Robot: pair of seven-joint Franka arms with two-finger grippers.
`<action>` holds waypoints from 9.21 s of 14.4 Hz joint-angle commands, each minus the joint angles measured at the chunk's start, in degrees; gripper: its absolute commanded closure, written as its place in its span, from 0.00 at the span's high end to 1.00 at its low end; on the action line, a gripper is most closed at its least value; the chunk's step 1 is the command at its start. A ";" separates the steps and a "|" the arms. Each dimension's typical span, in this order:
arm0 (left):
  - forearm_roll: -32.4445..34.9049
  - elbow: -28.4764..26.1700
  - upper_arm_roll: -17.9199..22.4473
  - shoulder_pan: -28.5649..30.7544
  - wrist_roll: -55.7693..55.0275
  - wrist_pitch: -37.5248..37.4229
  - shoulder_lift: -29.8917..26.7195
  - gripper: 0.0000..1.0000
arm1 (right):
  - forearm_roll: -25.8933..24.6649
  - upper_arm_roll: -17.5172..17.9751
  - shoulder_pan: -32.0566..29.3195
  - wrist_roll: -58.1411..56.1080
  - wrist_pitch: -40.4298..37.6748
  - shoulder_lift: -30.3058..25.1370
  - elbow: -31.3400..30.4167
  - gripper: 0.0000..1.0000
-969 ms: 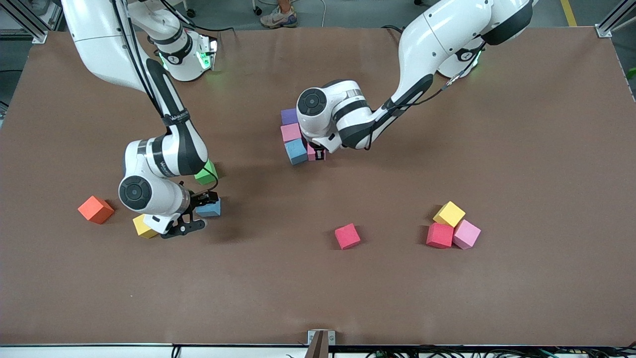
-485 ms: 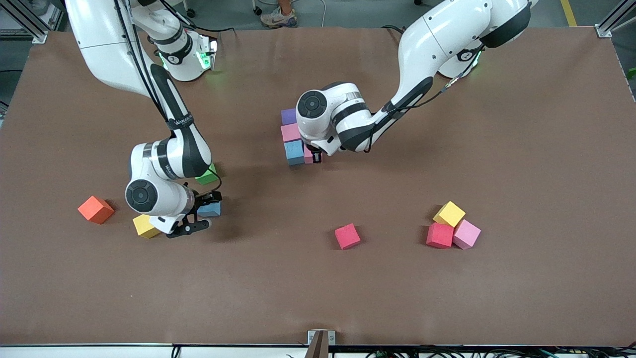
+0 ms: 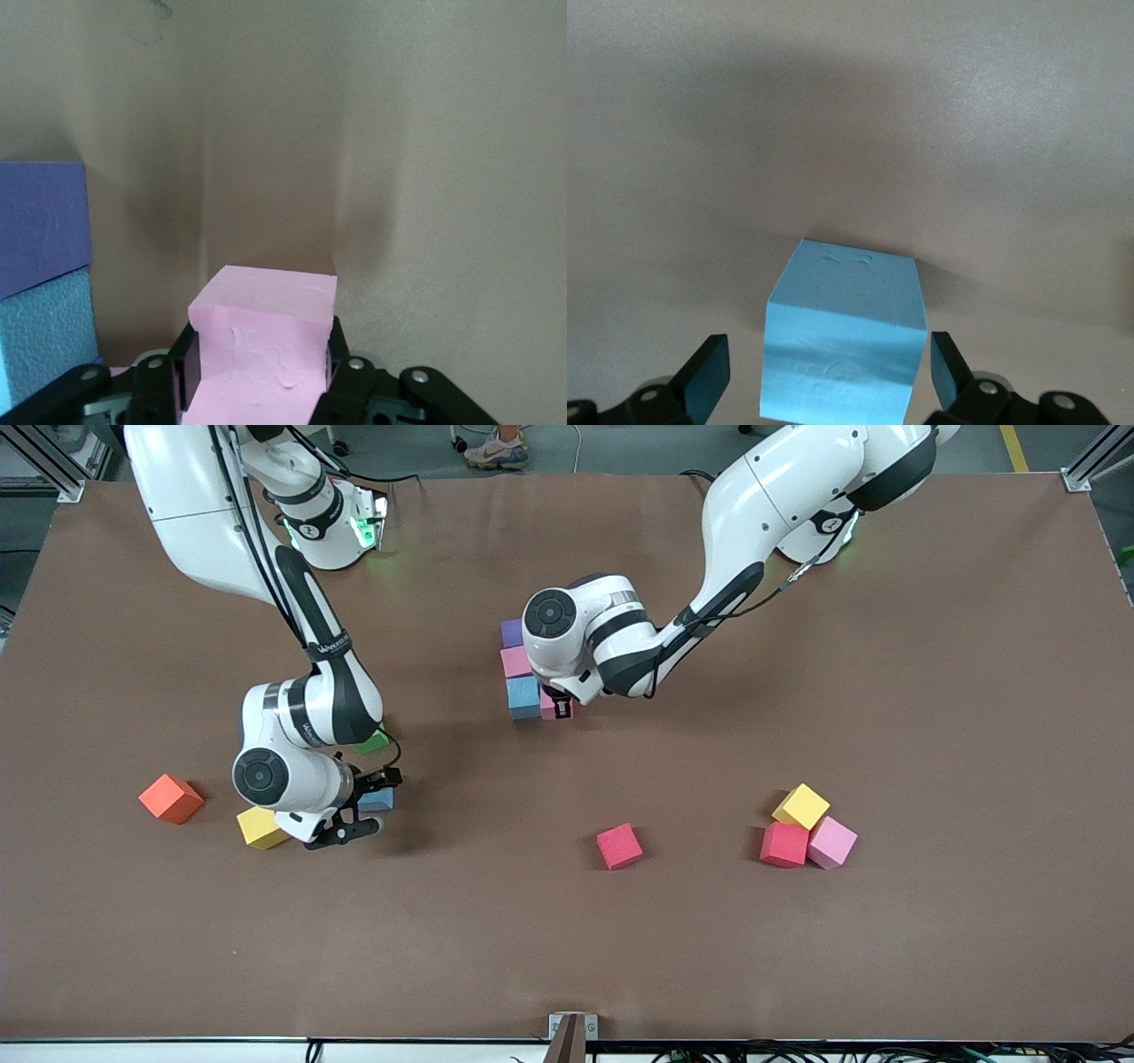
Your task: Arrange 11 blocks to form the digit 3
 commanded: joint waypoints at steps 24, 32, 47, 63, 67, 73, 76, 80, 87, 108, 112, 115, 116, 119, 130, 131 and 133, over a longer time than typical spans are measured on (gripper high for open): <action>2.93 1.74 -1.62 -2.86 -26.36 -7.66 -2.13 1.00 | 0.86 0.01 0.28 0.07 -0.15 0.16 3.51 0.34; 2.84 3.16 -2.51 4.59 5.65 -17.95 -8.46 1.00 | 1.12 0.01 6.42 6.47 -0.59 1.12 10.64 0.34; 2.67 -8.01 -10.60 54.26 101.61 -7.66 -14.54 1.00 | 9.56 0.01 19.96 20.45 -6.13 5.25 14.77 0.34; 8.73 -1.33 1.79 45.66 86.14 7.26 -1.35 1.00 | 9.82 0.01 22.78 23.36 -1.56 5.96 10.47 0.35; 10.05 -1.85 3.11 45.75 85.96 7.36 -0.82 0.99 | 9.91 0.01 23.74 23.36 -0.77 5.61 9.24 0.35; 10.14 -1.59 3.11 46.36 84.29 5.61 -3.18 0.19 | 9.91 0.09 24.27 23.36 0.82 5.43 7.65 0.35; 8.91 1.47 2.59 45.75 83.68 -4.47 -7.75 0.17 | 9.91 0.18 24.27 23.36 0.82 5.26 6.78 0.35; 6.71 1.48 -2.49 44.52 63.89 -13.89 -10.84 0.17 | 10.00 0.44 24.27 23.36 0.90 4.99 5.55 0.35; 4.34 -1.32 -6.20 31.97 26.06 -14.53 -8.11 0.15 | 10.00 1.06 24.27 23.36 1.17 4.64 4.31 0.35; 17.25 -19.87 -14.20 17.01 -18.09 1.73 -7.59 0.15 | 9.91 2.55 24.36 23.36 3.54 3.59 0.10 0.36; 18.31 -20.58 -13.94 17.01 -18.45 2.43 -6.80 0.15 | 9.91 3.26 24.36 23.36 3.80 3.50 -0.08 0.36; 18.66 -20.23 -13.94 16.92 -18.98 2.61 -6.44 0.15 | 10.00 3.26 24.36 23.36 3.89 3.50 -0.17 0.37; 18.57 -20.05 -13.85 16.66 -18.98 2.61 -6.44 0.15 | 10.00 3.26 24.36 23.36 3.89 3.50 -0.26 0.37; 18.57 -19.70 -10.96 14.47 -19.24 3.40 -6.44 0.15 | 10.00 3.34 24.36 23.36 4.86 3.50 -0.96 0.37; 18.40 -16.10 -7.70 10.42 -20.21 3.49 -5.13 0.15 | 10.00 3.35 24.36 23.45 4.68 3.50 -1.05 0.38; 18.40 -16.01 -7.26 9.98 -20.30 3.49 -5.04 0.15 | 10.00 3.35 24.36 23.45 4.68 3.50 -1.05 0.38; 18.40 -15.57 -7.00 9.98 -20.30 3.49 -4.69 0.15 | 10.00 3.35 24.45 23.45 4.68 3.50 -1.05 0.38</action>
